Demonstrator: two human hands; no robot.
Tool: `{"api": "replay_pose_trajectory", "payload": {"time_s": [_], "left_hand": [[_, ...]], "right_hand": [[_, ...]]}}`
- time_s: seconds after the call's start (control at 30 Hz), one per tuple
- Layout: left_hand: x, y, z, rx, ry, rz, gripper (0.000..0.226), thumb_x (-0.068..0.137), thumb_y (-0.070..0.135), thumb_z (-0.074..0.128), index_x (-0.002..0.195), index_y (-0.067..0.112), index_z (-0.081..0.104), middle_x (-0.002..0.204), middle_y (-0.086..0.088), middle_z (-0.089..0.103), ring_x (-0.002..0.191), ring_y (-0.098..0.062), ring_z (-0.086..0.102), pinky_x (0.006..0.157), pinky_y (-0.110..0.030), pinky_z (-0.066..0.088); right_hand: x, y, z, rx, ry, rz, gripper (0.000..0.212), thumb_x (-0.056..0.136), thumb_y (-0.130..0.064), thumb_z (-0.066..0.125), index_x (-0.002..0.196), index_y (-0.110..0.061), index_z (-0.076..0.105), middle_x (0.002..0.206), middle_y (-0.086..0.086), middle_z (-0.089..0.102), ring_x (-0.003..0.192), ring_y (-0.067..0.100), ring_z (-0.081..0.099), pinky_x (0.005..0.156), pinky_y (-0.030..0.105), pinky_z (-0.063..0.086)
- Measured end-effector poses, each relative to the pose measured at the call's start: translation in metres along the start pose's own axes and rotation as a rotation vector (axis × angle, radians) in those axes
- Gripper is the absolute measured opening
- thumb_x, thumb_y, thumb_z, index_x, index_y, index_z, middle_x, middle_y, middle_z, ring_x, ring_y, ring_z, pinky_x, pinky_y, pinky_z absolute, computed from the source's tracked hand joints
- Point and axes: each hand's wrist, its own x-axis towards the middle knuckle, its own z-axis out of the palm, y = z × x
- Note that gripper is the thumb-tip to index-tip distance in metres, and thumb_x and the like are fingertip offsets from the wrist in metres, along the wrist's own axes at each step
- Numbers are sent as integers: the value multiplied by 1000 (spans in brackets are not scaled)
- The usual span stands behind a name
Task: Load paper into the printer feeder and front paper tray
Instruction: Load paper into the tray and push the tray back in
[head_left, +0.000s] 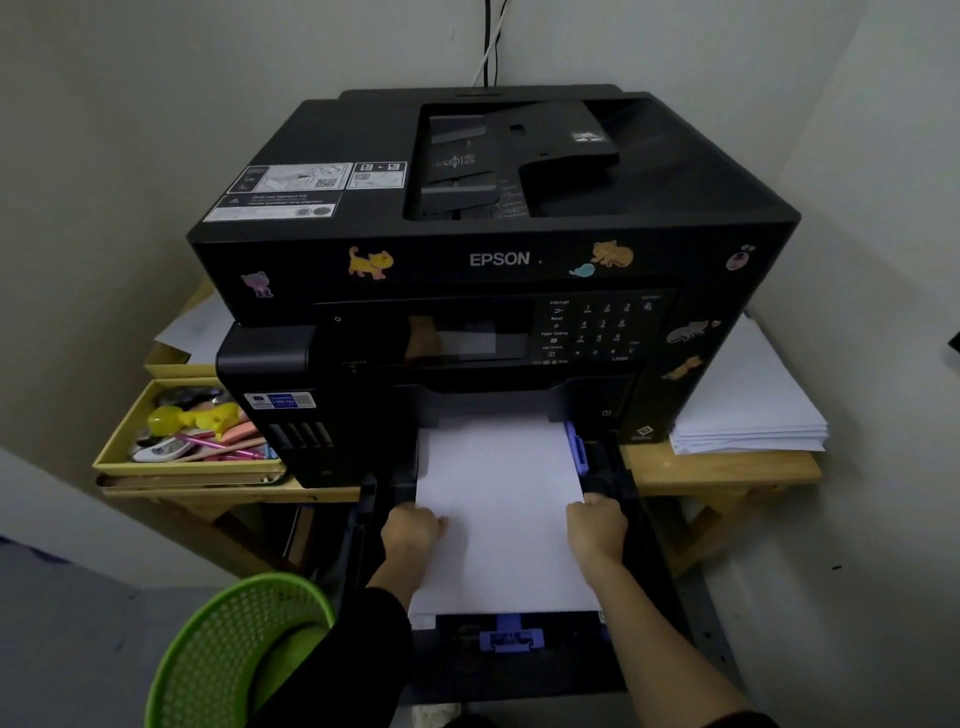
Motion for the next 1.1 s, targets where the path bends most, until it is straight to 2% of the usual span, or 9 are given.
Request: {"api": "replay_pose_trajectory", "payload": {"time_s": [0.1,0.2,0.3,0.47,0.63,0.73,0.93,1.0,1.1], "left_hand": [[-1,-4,5,-139,73,60,40,88,8,57,126,-5,50,123,-25,60,114,-39,58,93,-38,49],[-7,-3,6,31,87,118,55,89,9,54,139,-2,33,128,-25,54,112,-38,58,85,-37,51],[-16,-2,5,200,77,162,63,89,15,55,142,-1,25,140,-24,38,118,-38,52,92,-39,48],[-38,-7,10,527,151,287,69,88,35,54,144,7,24,149,-14,20,136,-33,23,109,-42,30],[-51,-17,3,421,-268,540,86,79,18,61,151,15,16,161,-4,0,148,-24,0,117,-39,18],[-64,-25,2,719,-446,525,105,77,22,65,153,15,-7,159,-5,-22,148,-23,-18,121,-40,5],[-80,-52,19,1137,-402,581,146,60,54,80,144,7,-29,150,-12,-40,139,-30,-36,118,-46,-16],[-84,-60,27,1182,-297,651,145,60,56,79,145,6,-27,151,-13,-38,140,-31,-34,119,-46,-14],[-85,-67,34,1190,-215,695,126,74,43,72,146,4,-23,153,-14,-33,143,-31,-29,120,-45,-9]], "right_hand": [[-11,-6,-1,-191,11,-34,22,85,-4,47,99,2,63,102,18,67,90,36,65,64,29,45],[-23,-17,-6,-447,35,-130,28,89,-10,51,113,1,58,110,18,66,98,34,66,68,32,50],[-29,-21,-11,-657,107,-212,38,90,-15,51,127,-3,49,122,20,58,105,33,61,81,37,52],[-35,-17,-20,-667,-29,-393,51,89,-14,51,139,-6,44,138,15,46,128,32,38,102,41,40],[-52,-9,-33,-614,-551,-516,73,83,-5,51,150,-17,26,160,3,16,149,23,4,120,38,18],[-67,2,-36,-777,-762,-489,89,80,-12,60,153,-23,11,162,-3,-7,148,20,-14,122,43,6],[-89,26,-32,-1007,-872,-545,138,62,-42,83,148,-25,-24,153,-1,-37,139,22,-36,117,51,-13],[-93,33,-29,-1072,-826,-577,146,59,-39,87,146,-23,-29,150,1,-42,136,25,-40,116,54,-16],[-101,41,-26,-1139,-697,-633,134,68,-21,83,147,-18,-26,152,5,-38,139,29,-35,117,55,-12]]}}
